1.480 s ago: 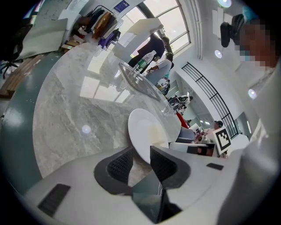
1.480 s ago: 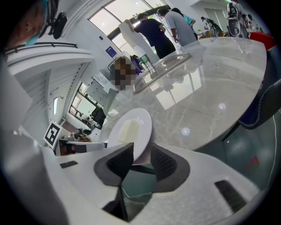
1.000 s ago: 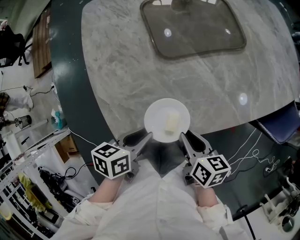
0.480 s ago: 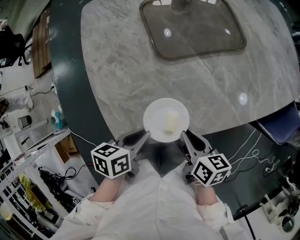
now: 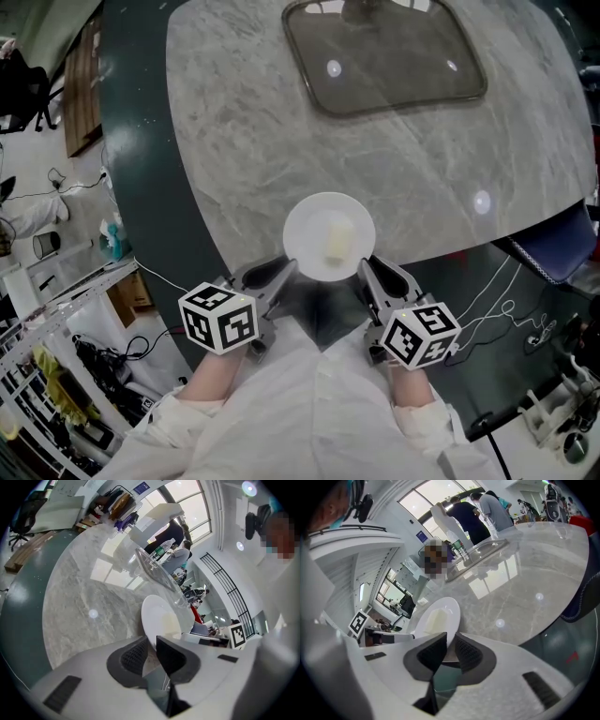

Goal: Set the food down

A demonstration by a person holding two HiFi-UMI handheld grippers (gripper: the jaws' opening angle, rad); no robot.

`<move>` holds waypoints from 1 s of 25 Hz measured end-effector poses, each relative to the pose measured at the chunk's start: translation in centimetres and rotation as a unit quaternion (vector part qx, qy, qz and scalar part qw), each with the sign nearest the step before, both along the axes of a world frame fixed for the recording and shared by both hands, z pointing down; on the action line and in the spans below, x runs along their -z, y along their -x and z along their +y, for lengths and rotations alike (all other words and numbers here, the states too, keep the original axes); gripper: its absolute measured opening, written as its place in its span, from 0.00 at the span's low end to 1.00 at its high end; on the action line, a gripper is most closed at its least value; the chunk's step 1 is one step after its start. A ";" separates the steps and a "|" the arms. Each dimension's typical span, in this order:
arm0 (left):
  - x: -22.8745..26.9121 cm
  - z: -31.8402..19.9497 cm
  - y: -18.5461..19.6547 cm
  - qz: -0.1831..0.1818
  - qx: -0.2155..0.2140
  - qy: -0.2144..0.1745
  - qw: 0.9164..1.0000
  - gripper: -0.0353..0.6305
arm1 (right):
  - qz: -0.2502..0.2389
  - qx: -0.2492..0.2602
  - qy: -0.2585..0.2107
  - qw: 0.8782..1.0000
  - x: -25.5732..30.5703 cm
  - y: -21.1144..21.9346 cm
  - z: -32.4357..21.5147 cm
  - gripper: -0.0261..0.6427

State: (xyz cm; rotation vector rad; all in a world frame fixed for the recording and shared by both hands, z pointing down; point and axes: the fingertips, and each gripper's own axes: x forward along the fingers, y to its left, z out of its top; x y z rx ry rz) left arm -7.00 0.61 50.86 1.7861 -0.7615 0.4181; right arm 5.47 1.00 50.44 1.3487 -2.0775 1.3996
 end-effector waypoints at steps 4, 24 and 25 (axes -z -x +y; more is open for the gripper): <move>1.5 -0.2 0.4 0.009 -0.004 -0.019 1.000 0.15 | -0.003 -0.005 -0.010 1.000 1.1 0.4 -0.2 0.11; 7.7 -1.5 -0.5 0.035 -0.079 -0.135 0.987 0.15 | 0.041 -0.038 -0.074 0.996 7.3 -0.3 0.3 0.10; 7.7 -1.7 -0.6 0.034 -0.077 -0.135 0.987 0.15 | 0.041 -0.038 -0.075 0.996 7.3 -0.4 0.2 0.10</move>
